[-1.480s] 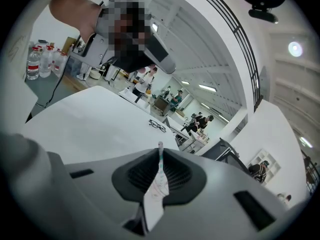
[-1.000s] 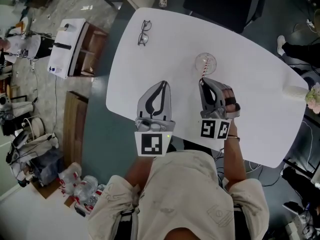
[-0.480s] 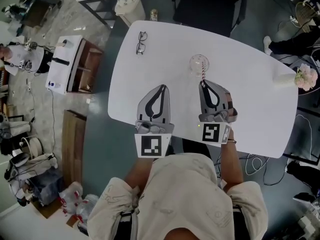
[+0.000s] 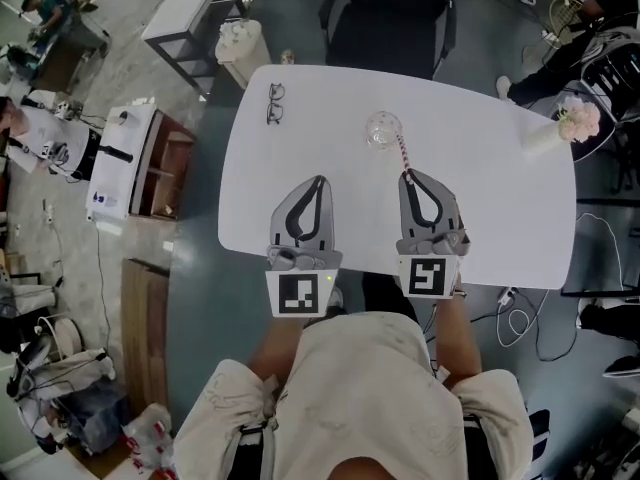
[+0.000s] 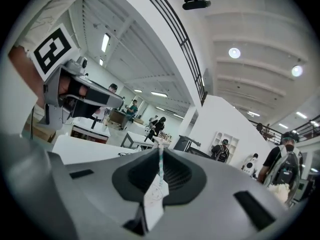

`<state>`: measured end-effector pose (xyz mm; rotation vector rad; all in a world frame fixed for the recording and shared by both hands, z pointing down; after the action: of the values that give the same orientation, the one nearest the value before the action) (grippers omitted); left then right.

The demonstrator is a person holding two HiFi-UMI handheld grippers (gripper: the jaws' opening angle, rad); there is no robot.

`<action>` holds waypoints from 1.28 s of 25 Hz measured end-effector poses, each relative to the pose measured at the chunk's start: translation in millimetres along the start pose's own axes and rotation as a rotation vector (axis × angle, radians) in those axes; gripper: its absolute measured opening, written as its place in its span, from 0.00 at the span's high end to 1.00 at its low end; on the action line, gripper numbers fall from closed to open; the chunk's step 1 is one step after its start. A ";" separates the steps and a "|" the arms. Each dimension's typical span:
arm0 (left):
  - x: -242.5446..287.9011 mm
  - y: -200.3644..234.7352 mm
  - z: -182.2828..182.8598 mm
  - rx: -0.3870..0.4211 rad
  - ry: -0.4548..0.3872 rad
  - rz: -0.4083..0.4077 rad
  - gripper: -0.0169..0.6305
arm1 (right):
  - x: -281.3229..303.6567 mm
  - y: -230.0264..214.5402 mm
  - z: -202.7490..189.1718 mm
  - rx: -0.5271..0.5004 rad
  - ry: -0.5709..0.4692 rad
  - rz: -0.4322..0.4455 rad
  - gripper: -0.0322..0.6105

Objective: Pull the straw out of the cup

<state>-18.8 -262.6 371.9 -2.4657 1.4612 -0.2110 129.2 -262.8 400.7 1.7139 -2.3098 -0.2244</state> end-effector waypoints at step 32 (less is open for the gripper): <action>-90.5 -4.3 56.5 0.062 -0.233 -0.132 0.96 | -182.7 0.8 80.2 0.276 -0.223 -0.356 0.91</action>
<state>-44.1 -172.6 320.2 -2.4433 1.1815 0.0057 154.7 -90.3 303.8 2.3480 -2.2513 -0.1754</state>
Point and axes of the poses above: the fingertips, and each gripper's own axes: x forward along the fingers, y to its left, z out of its top, the point moved 3 cm from there along -x, backward along the fingers, and after that the axes turned 14 degrees about x, right-handed, at the moved point
